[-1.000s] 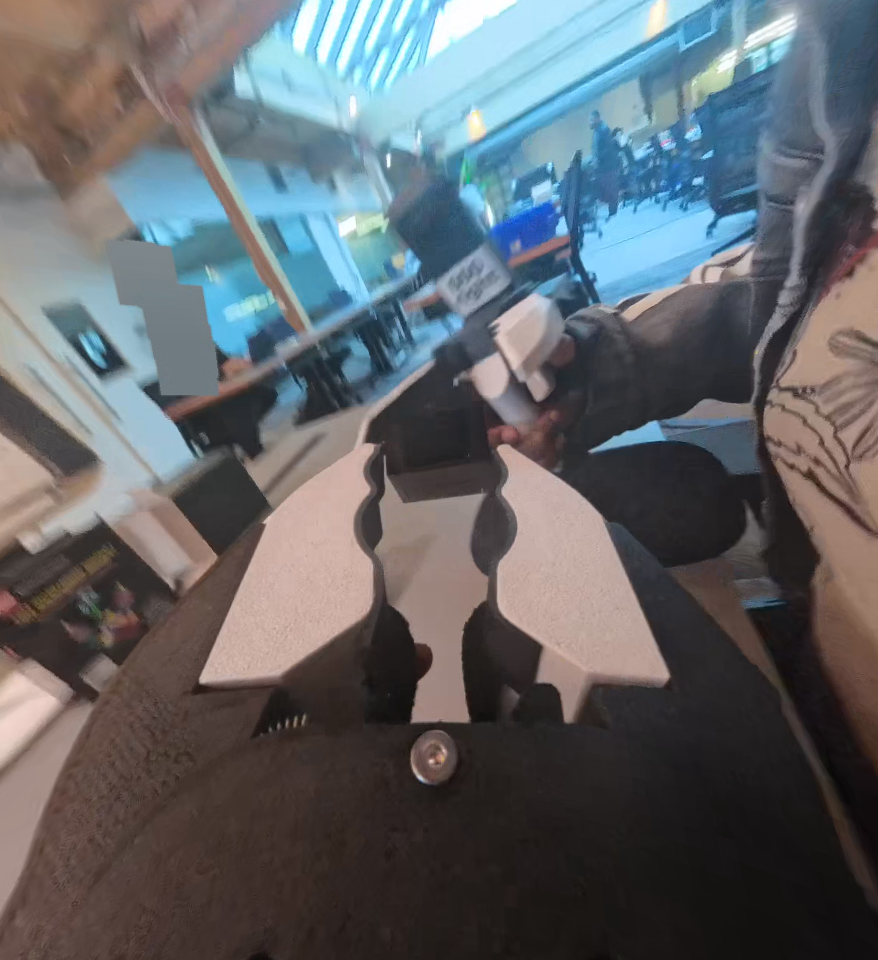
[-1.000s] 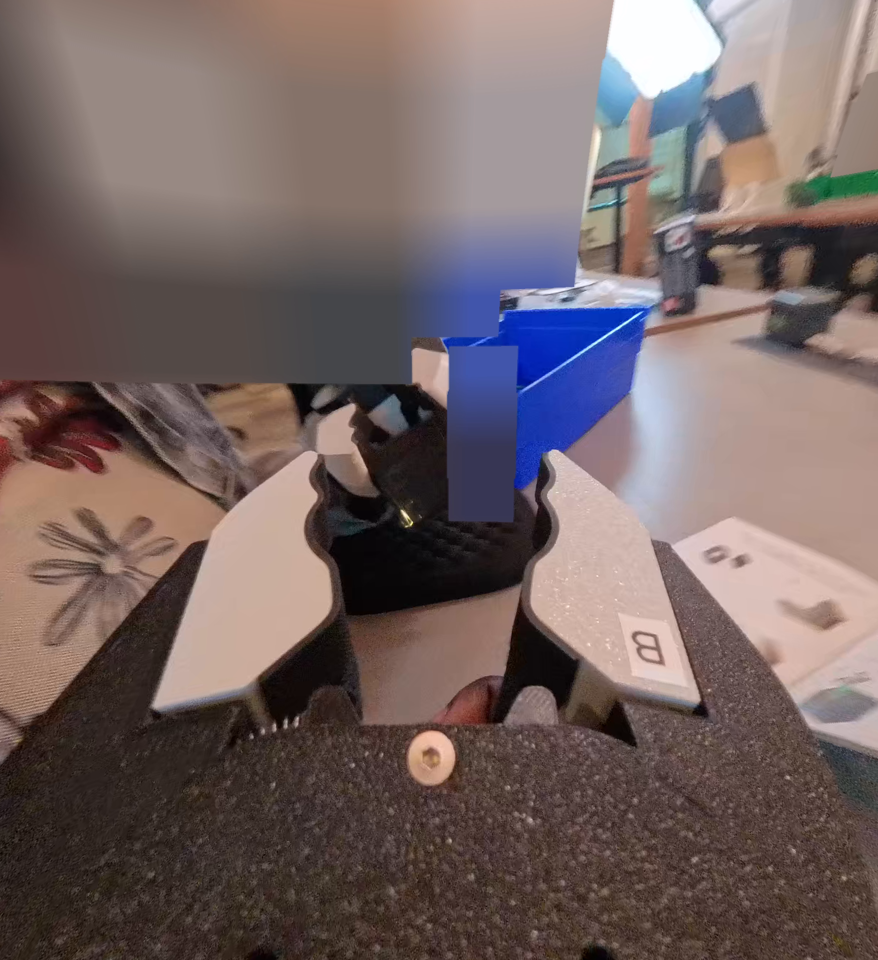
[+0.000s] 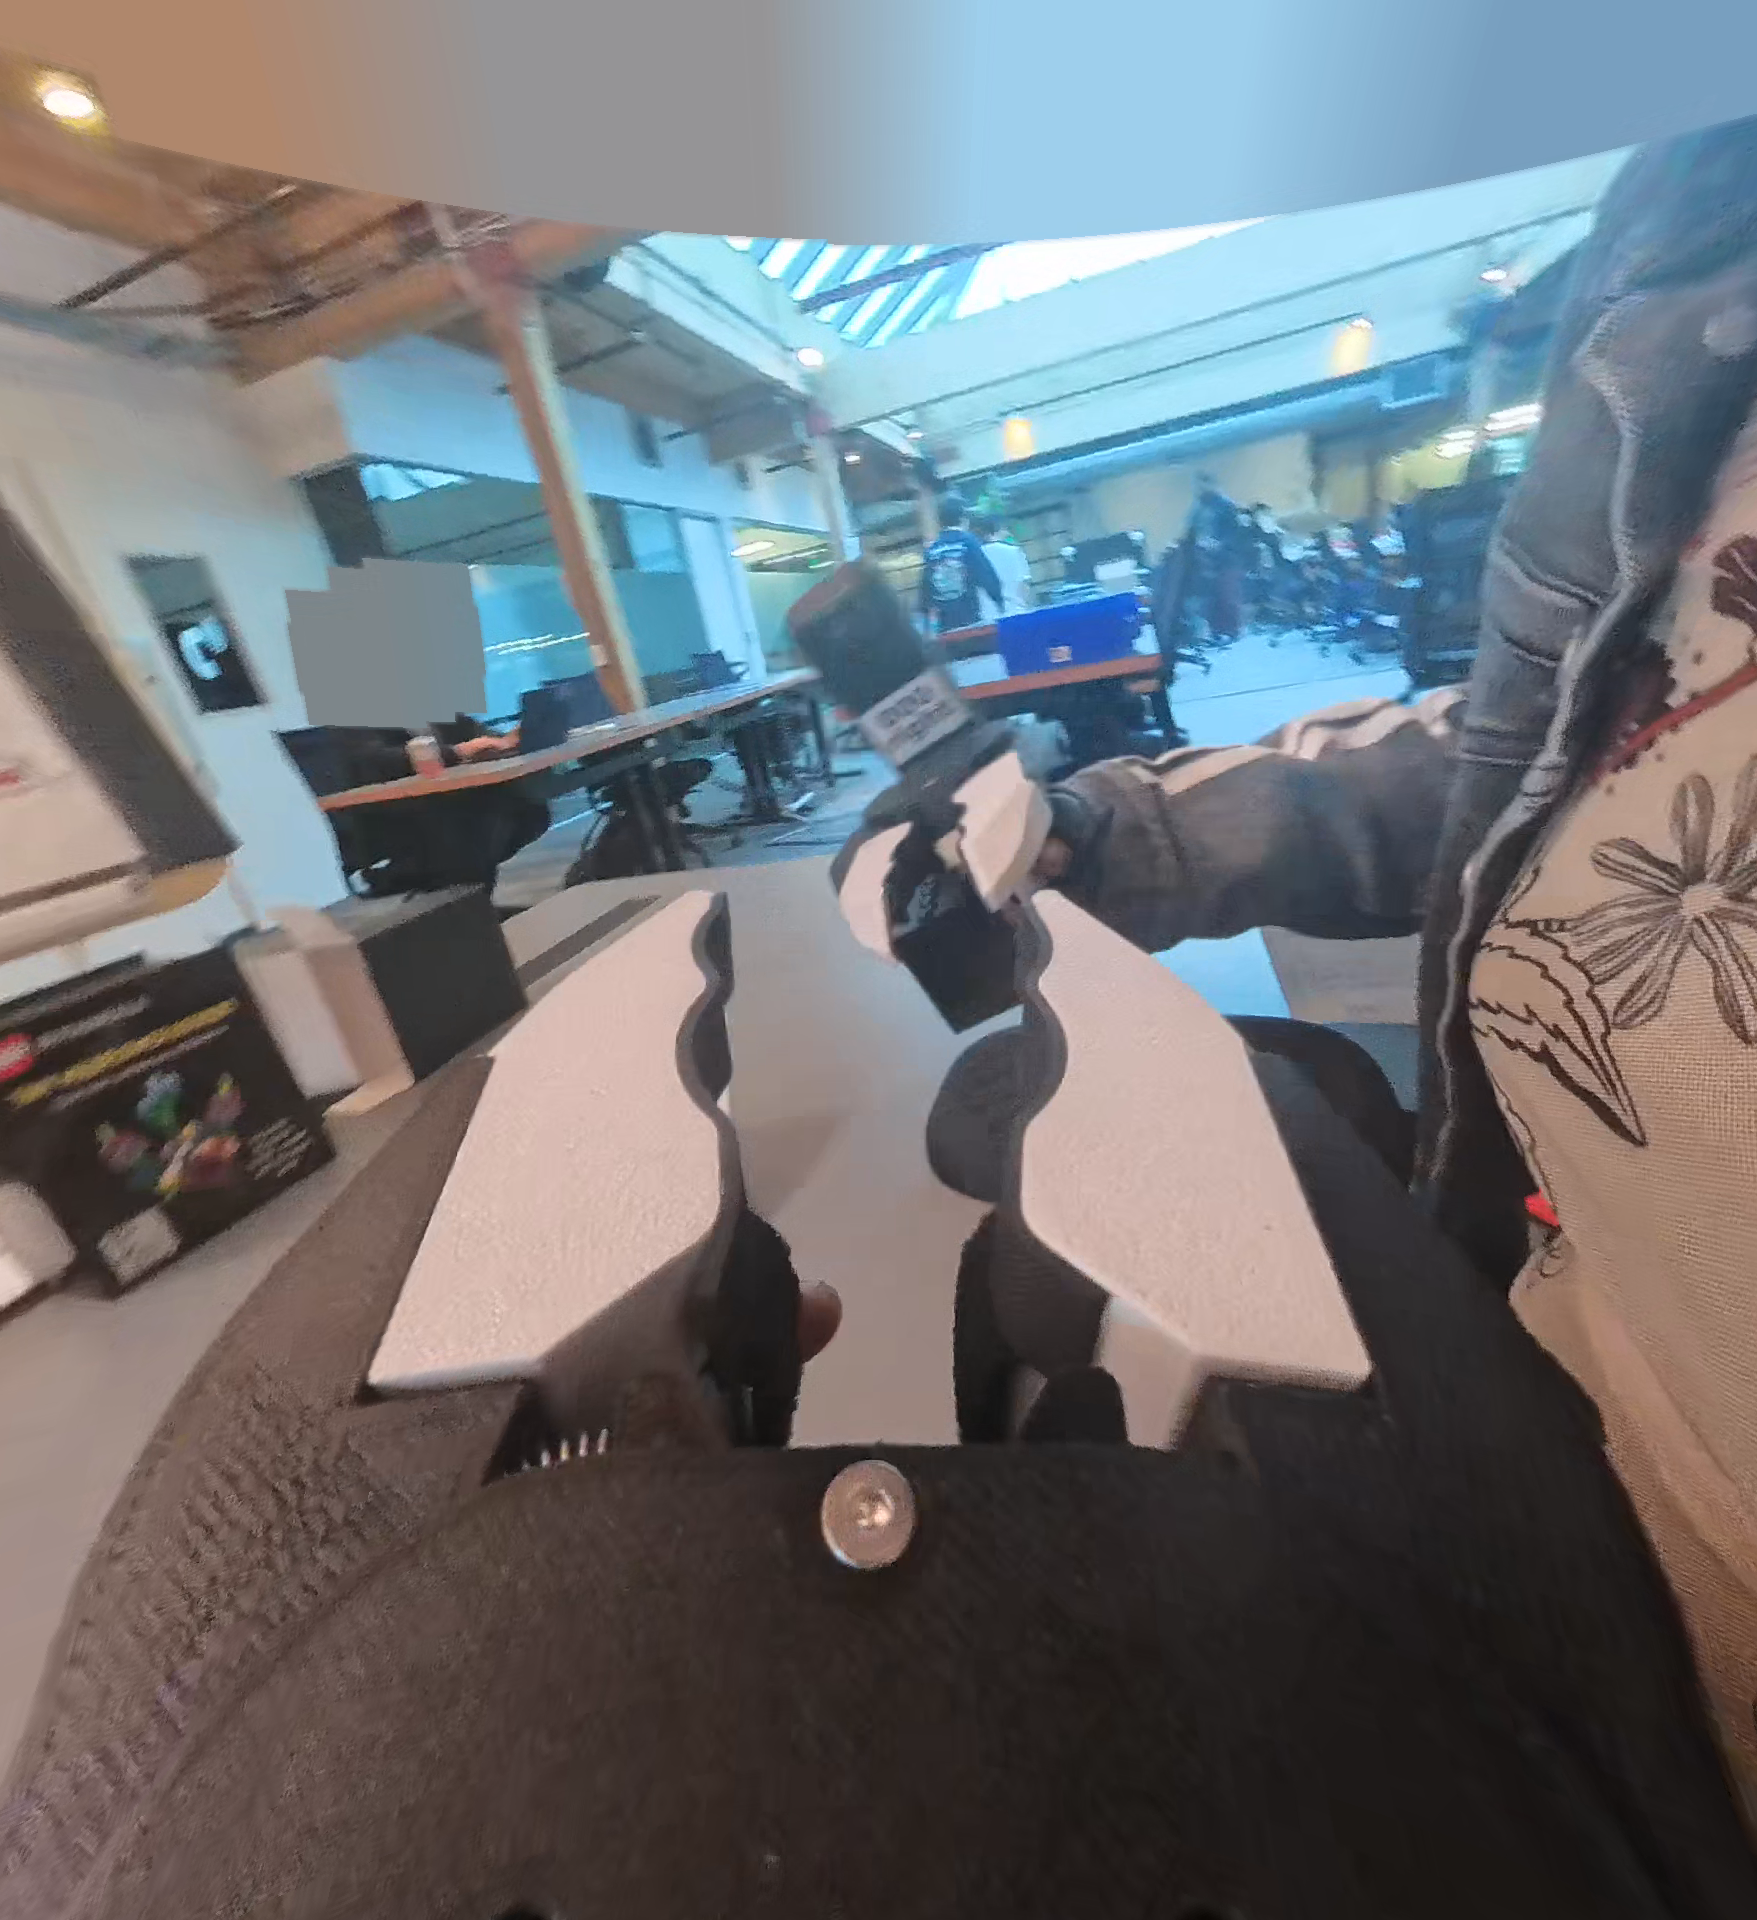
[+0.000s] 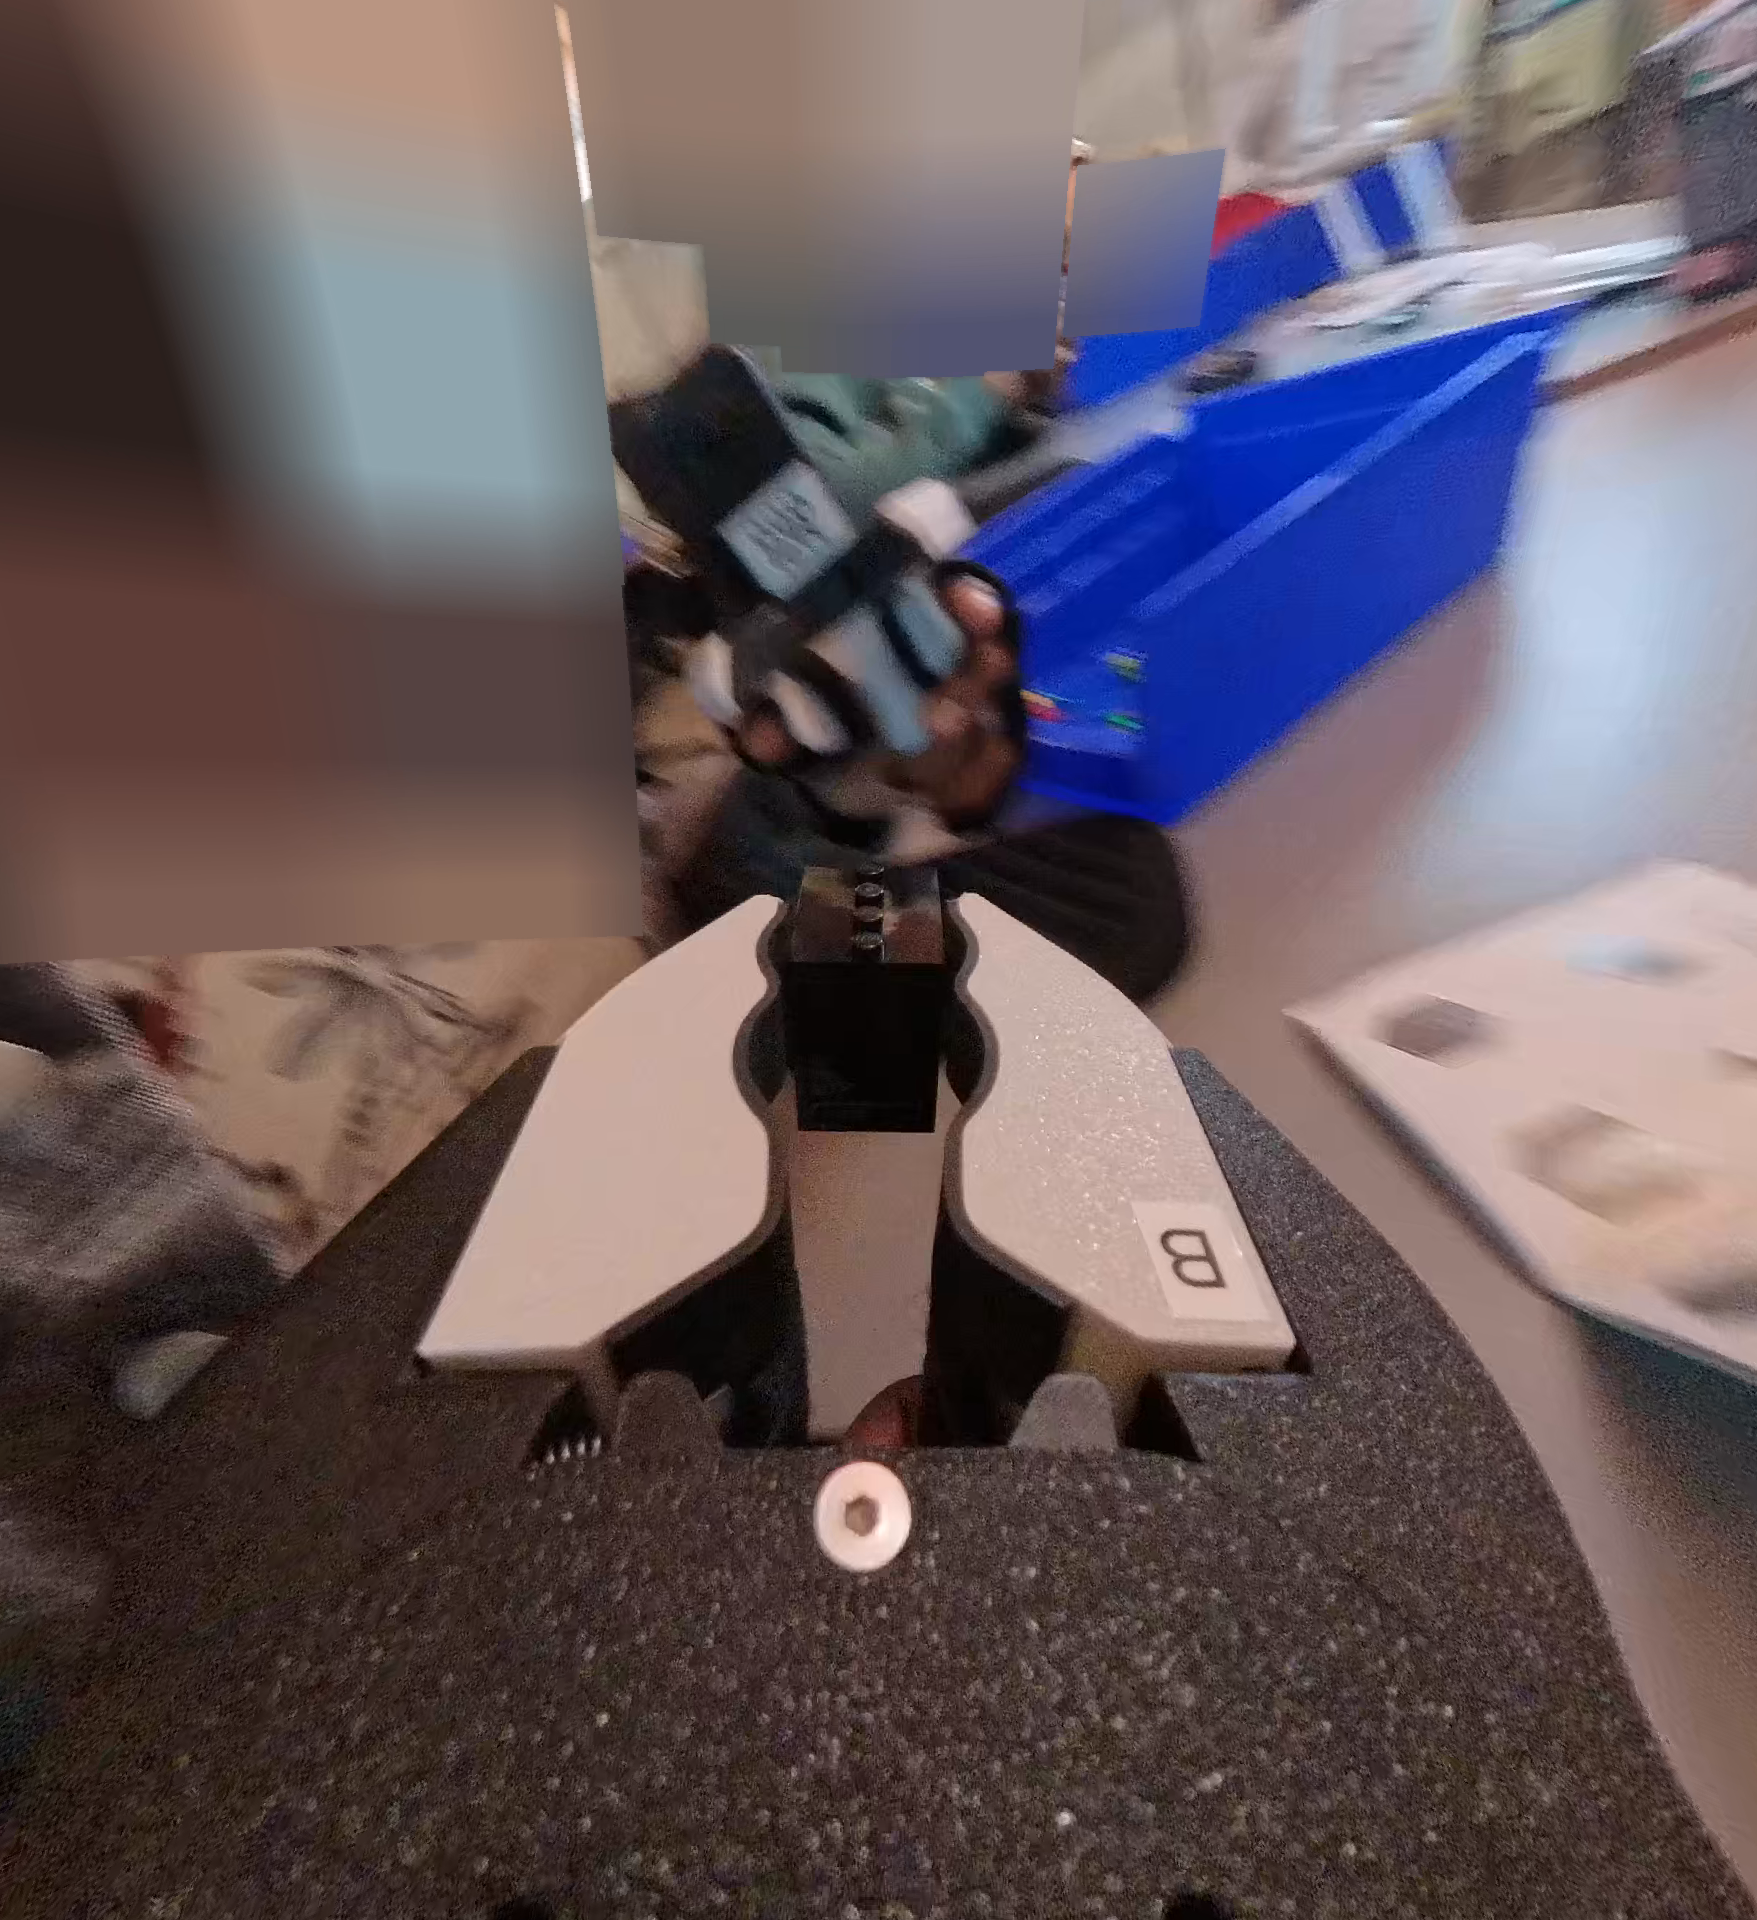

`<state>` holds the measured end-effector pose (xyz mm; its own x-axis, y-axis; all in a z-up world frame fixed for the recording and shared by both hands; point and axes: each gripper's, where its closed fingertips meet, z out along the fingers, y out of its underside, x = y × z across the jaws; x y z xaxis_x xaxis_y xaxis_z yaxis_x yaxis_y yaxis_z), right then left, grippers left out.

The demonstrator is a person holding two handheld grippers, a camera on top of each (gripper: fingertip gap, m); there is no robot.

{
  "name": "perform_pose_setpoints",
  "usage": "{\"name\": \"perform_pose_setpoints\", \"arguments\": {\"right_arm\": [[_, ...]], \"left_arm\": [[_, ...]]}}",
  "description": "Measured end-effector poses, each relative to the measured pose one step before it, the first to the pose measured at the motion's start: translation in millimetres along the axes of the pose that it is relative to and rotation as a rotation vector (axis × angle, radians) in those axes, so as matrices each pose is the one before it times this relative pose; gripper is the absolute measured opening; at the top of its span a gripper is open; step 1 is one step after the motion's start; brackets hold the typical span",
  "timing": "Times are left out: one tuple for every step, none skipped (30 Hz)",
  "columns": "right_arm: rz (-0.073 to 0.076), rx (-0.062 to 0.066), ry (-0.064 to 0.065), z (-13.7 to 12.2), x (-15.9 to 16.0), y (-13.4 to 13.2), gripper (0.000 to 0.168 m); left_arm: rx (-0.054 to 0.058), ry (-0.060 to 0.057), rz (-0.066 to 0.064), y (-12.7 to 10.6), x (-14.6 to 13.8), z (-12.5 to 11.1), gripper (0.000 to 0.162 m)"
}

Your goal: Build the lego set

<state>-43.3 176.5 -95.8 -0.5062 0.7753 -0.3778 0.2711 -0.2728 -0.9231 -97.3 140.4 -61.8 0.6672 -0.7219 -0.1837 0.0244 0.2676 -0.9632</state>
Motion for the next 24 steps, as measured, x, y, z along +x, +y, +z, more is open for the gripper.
{"name": "perform_pose_setpoints", "arguments": {"right_arm": [[-0.0792,-0.0500,0.1047,-5.98,12.41,7.12,0.026],[-0.0747,-0.0526,0.0853,-3.49,10.71,8.02,0.026],[-0.0738,-0.0604,0.0640,-1.32,8.56,9.65,0.026],[-0.0651,-0.0649,0.0467,0.88,6.49,10.60,0.026],[-0.0461,-0.0633,0.0346,2.67,5.20,10.25,0.026],[-0.0203,-0.0546,0.0184,4.15,3.39,8.43,0.026],[-0.0020,-0.0357,-0.0078,5.16,0.14,5.06,0.027],[0.0048,-0.0227,-0.0169,5.80,-0.91,2.52,0.026],[-0.0003,-0.0174,-0.0156,6.09,-0.72,1.23,0.026],[-0.0063,-0.0183,-0.0035,6.10,0.88,0.79,0.026],[-0.0121,-0.0210,0.0002,5.93,1.12,0.82,0.026],[-0.0105,-0.0195,0.0010,5.79,1.06,0.50,0.026],[-0.0013,-0.0185,0.0048,5.58,1.79,0.70,0.026],[0.0054,-0.0138,-0.0037,5.21,0.80,0.51,0.026],[0.0130,-0.0026,-0.0075,4.33,0.29,-0.26,0.026],[0.0177,0.0029,-0.0071,3.28,0.51,-0.29,0.026],[0.0161,0.0072,-0.0031,2.20,0.79,-0.09,0.026],[0.0100,0.0010,0.0002,1.19,0.98,1.14,0.026],[0.0028,-0.0069,0.0015,0.04,0.70,1.85,0.026],[-0.0040,-0.0034,0.0030,-0.83,0.28,1.02,0.026],[-0.0060,-0.0011,0.0050,-1.34,0.35,0.87,0.026],[-0.0017,-0.0054,0.0070,-1.31,0.76,1.79,0.026],[0.0032,-0.0128,0.0047,-1.23,0.55,2.91,0.026],[0.0053,-0.0137,0.0016,-1.36,-0.03,3.09,0.027]], "left_arm": [[-0.0054,-0.0294,-0.0050,2.00,-2.82,-5.75,0.053],[-0.0061,-0.0255,0.0034,1.60,-2.20,-4.97,0.053],[-0.0061,-0.0271,0.0078,0.95,-2.53,-4.44,0.053],[-0.0005,-0.0281,0.0119,-0.14,-2.55,-3.90,0.052],[0.0050,-0.0226,0.0098,-0.95,-2.09,-3.21,0.052],[0.0071,-0.0144,0.0018,-1.40,-1.26,-2.53,0.052],[0.0082,-0.0094,-0.0069,-1.41,-0.98,-1.65,0.051],[0.0126,-0.0089,-0.0096,-1.86,-1.30,-0.64,0.051],[0.0083,-0.0039,-0.0093,-1.04,-1.32,0.18,0.050],[-0.0037,0.0006,-0.0102,0.81,-1.03,0.26,0.050],[-0.0113,-0.0051,-0.0112,2.09,-1.68,0.15,0.050],[-0.0116,-0.0079,-0.0087,2.40,-1.83,-0.05,0.050],[-0.0057,-0.0062,-0.0048,1.80,-1.06,-0.19,0.050],[-0.0021,-0.0032,0.0011,1.17,-0.29,-0.15,0.050],[-0.0038,0.0061,0.0102,1.01,1.30,0.39,0.050],[-0.0105,0.0092,0.0127,1.38,1.73,0.64,0.050],[-0.0173,0.0067,0.0111,2.22,1.38,1.11,0.050],[-0.0198,0.0028,0.0067,2.71,0.81,1.23,0.050],[-0.0194,-0.0011,-0.0006,2.96,0.05,1.46,0.050],[-0.0153,-0.0040,-0.0058,2.53,-0.28,1.72,0.050],[-0.0136,-0.0007,-0.0074,2.53,-0.04,1.94,0.049],[-0.0169,0.0038,-0.0088,2.89,0.40,2.17,0.049],[-0.0279,-0.0022,-0.0130,4.22,-1.09,2.63,0.049],[-0.0399,-0.0077,-0.0129,5.45,-2.32,2.89,0.049]]}}
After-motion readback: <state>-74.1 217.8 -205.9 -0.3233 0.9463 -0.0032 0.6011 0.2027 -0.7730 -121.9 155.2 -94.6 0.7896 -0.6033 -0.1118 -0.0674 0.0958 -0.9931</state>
